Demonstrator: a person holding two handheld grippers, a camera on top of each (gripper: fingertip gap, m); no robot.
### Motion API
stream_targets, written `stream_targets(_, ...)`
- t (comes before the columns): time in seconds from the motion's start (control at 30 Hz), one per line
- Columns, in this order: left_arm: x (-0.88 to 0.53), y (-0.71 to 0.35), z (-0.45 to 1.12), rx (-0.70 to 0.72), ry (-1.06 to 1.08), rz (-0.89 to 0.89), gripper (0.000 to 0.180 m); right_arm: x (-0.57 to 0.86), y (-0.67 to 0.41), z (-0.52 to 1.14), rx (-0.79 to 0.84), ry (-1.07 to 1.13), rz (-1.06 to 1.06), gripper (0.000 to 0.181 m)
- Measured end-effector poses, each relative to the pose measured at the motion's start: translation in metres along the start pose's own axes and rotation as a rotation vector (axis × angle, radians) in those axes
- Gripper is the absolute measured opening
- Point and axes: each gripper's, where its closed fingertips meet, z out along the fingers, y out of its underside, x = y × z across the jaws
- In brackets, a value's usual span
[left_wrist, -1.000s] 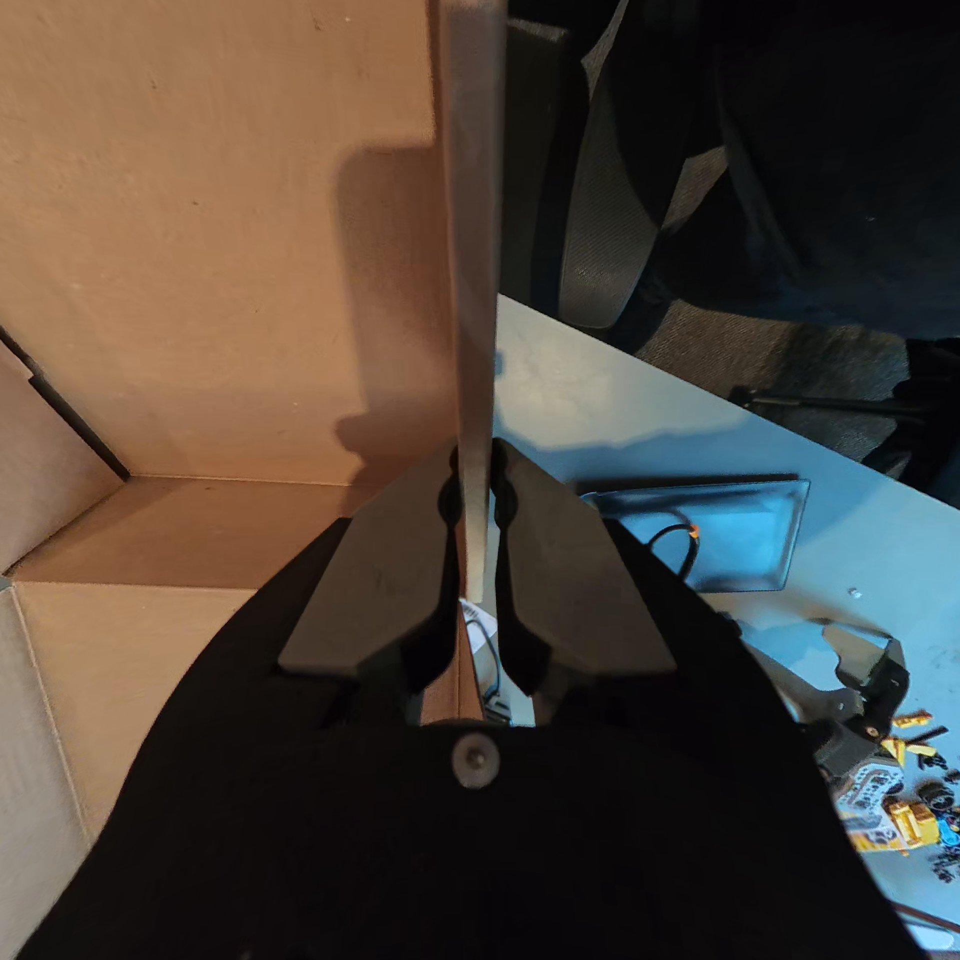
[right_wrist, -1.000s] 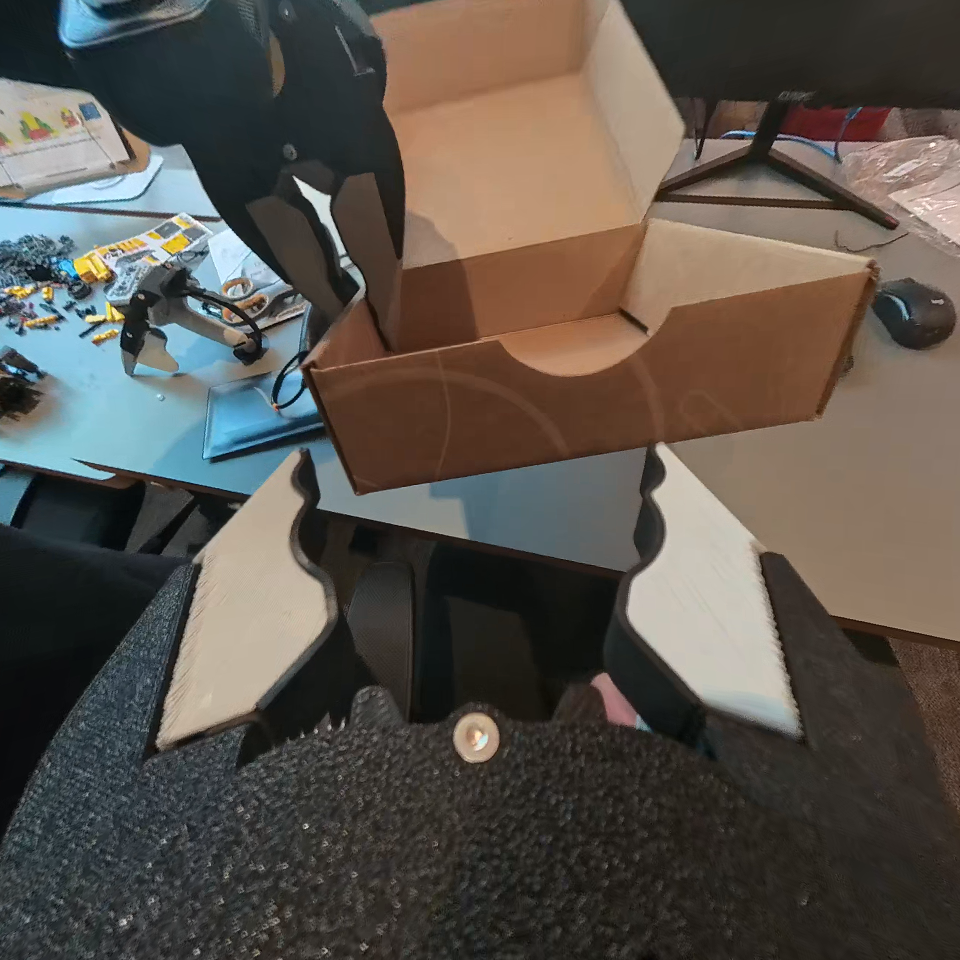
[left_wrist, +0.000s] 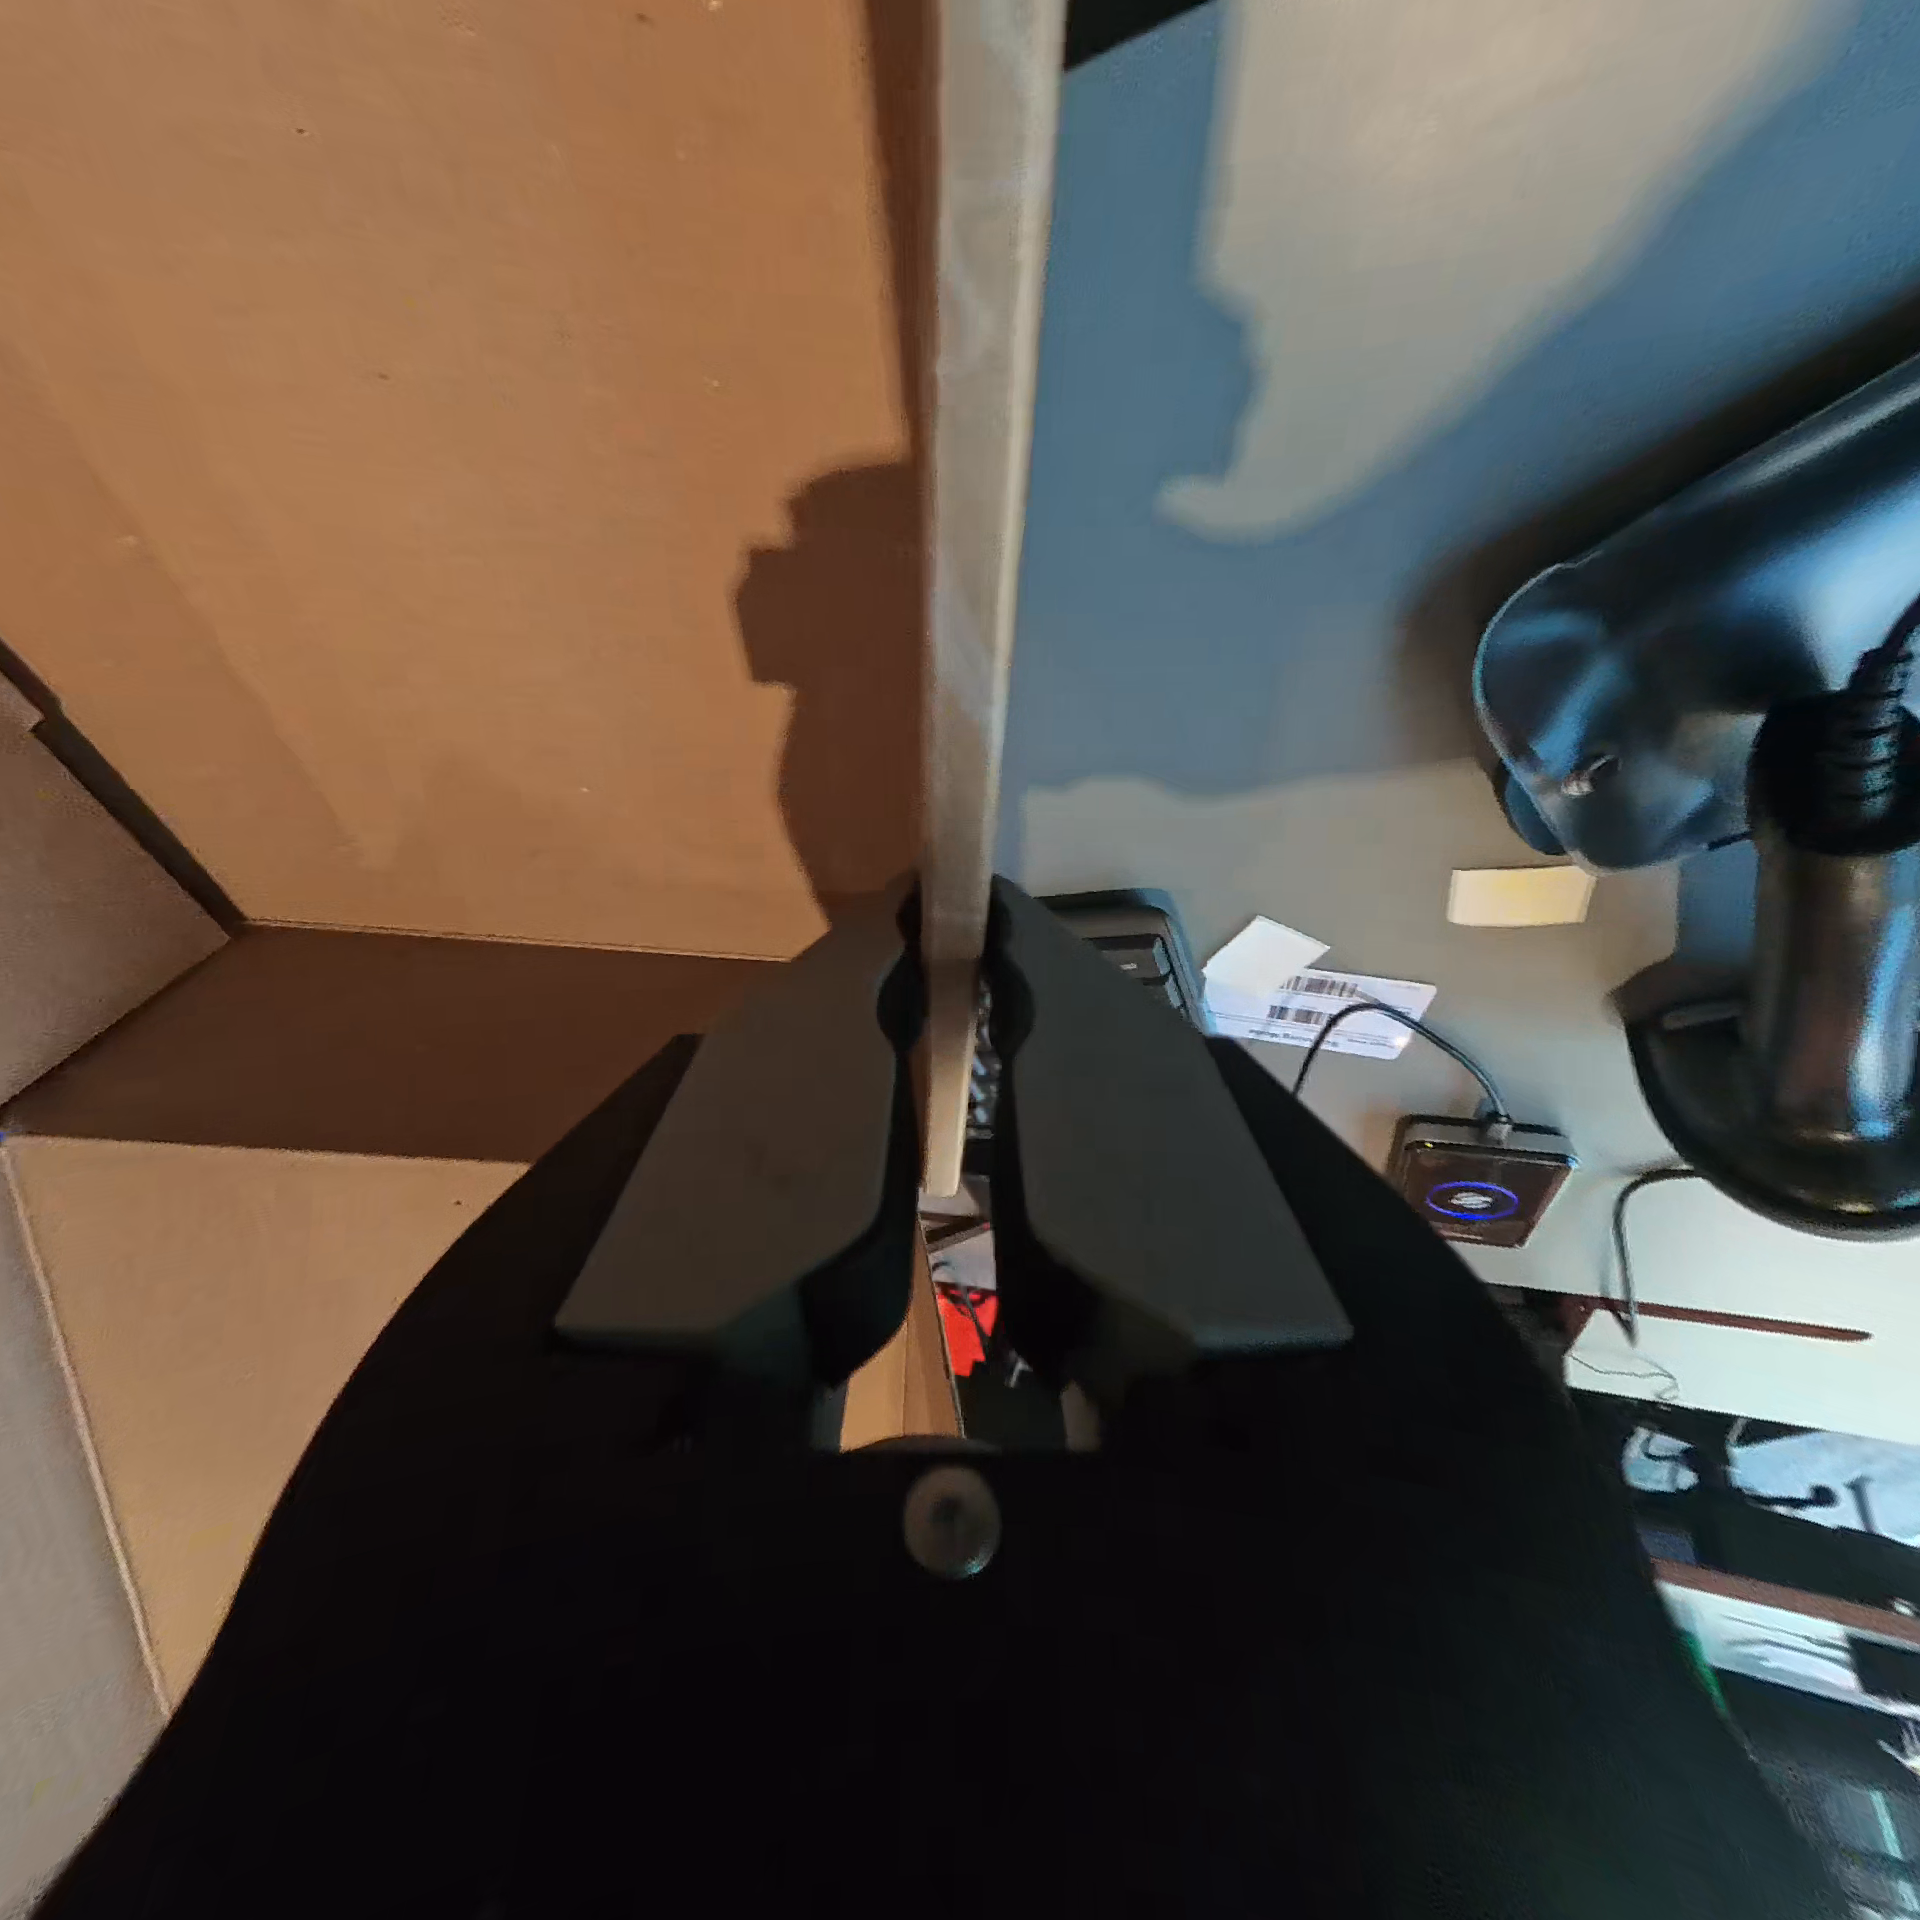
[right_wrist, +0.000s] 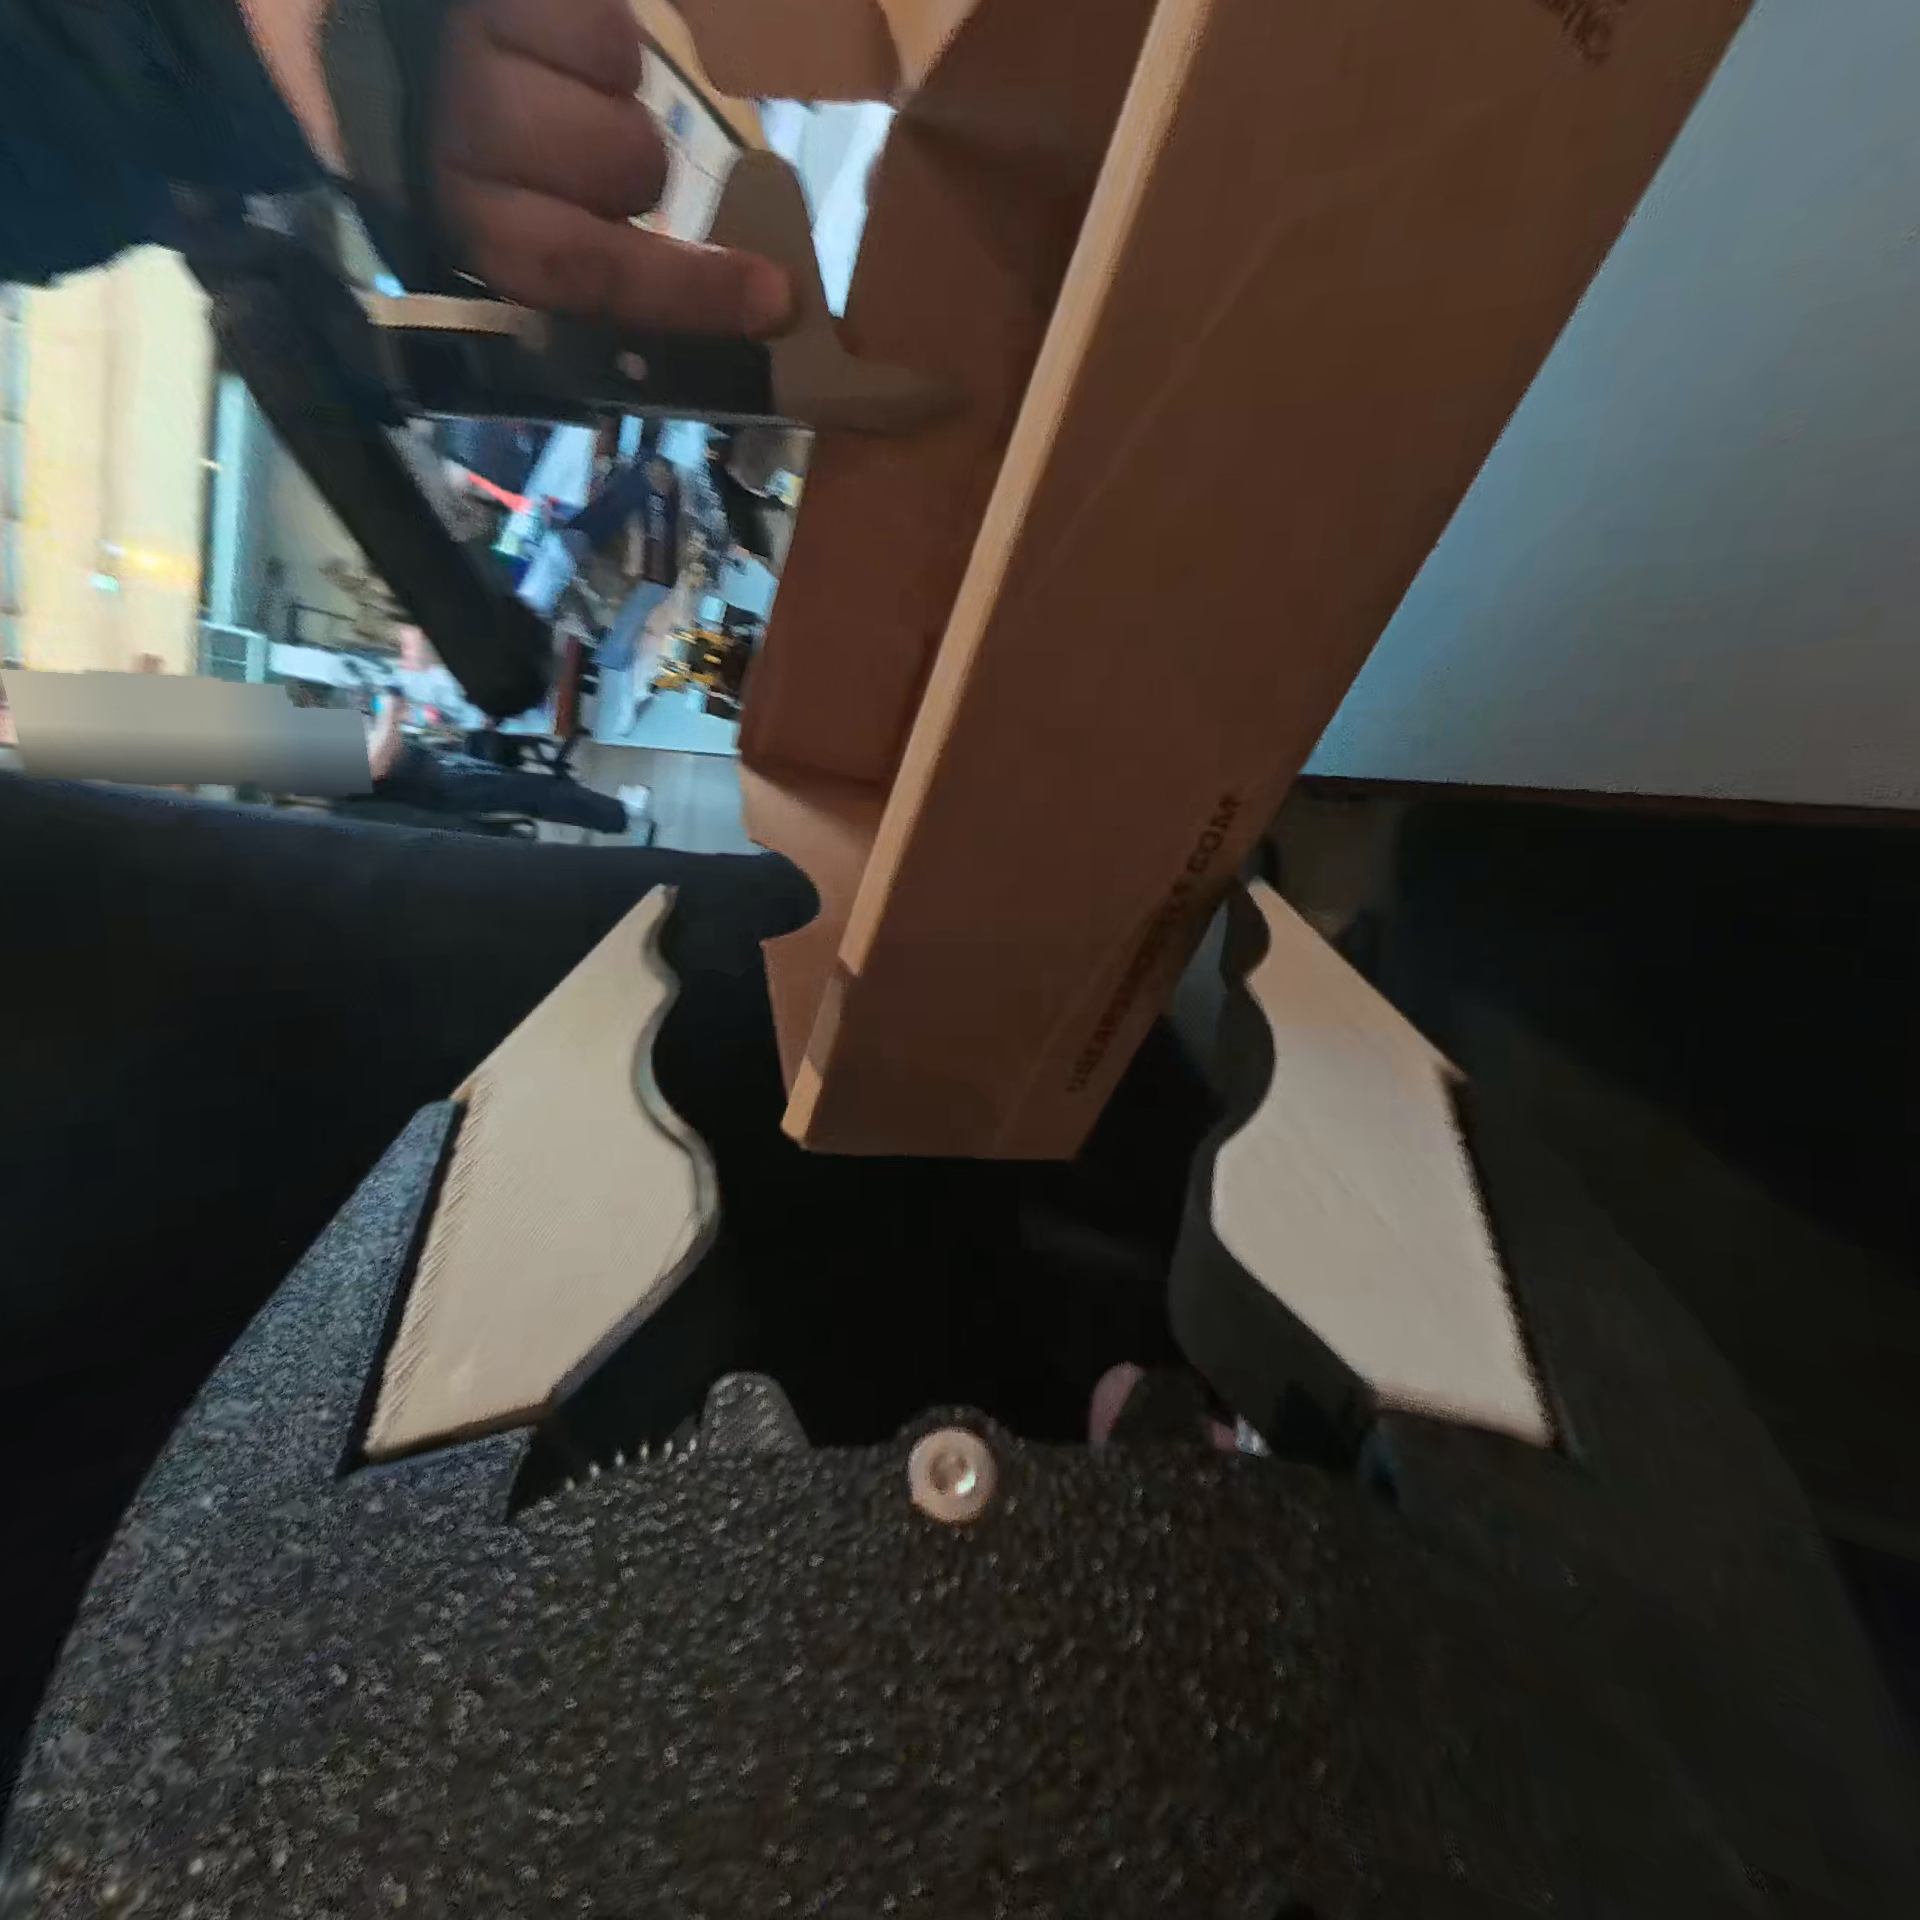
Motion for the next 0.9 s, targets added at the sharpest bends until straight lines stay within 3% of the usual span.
stream_targets(0.1,0.002,-0.003,-0.004,0.028,0.051,-0.012,0.004,0.024,-0.003,0.003,-0.073,0.186,-0.007,0.069)
stream_targets(0.23,0.001,-0.006,-0.009,0.01,0.049,0.04,0.004,0.028,-0.022,0.002,-0.096,0.286,-0.071,0.069)
stream_targets(0.3,0.003,-0.01,-0.013,-0.005,0.077,0.066,0.003,0.037,-0.02,0.006,-0.19,0.376,-0.055,0.057)
stream_targets(0.4,0.003,-0.014,-0.02,0.005,0.157,-0.022,0.006,0.06,-0.013,0.008,-0.29,0.535,-0.093,0.026)
stream_targets(0.5,-0.014,-0.008,-0.031,0.007,0.081,-0.16,0.016,0.076,-0.003,0.011,-0.291,0.529,-0.075,0.016)
stream_targets(0.63,-0.044,-0.007,-0.068,0.067,-0.084,-0.521,0.041,0.08,-0.006,0.005,-0.139,0.426,0.045,0.009)
stream_targets(0.7,-0.066,-0.015,-0.103,0.22,-0.172,-0.801,0.056,0.078,-0.011,0.001,-0.09,0.412,0.042,0.005)
stream_targets(0.73,-0.077,-0.019,-0.123,0.353,-0.203,-0.97,0.048,0.073,-0.015,0.001,-0.054,0.378,0.049,0.004)
stream_targets(0.77,-0.084,-0.022,-0.139,0.501,-0.227,-1.121,0.026,0.072,-0.017,0.001,-0.037,0.365,0.046,0.003)
stream_targets(0.83,-0.089,-0.016,-0.156,0.717,-0.288,-1.346,0.021,0.077,-0.016,0.003,-0.057,0.402,0.018,0.004)
stream_targets(0.9,-0.083,0.0,-0.159,0.841,-0.331,-1.592,0.06,0.084,-0.013,0.004,-0.08,0.433,0.029,0.003)
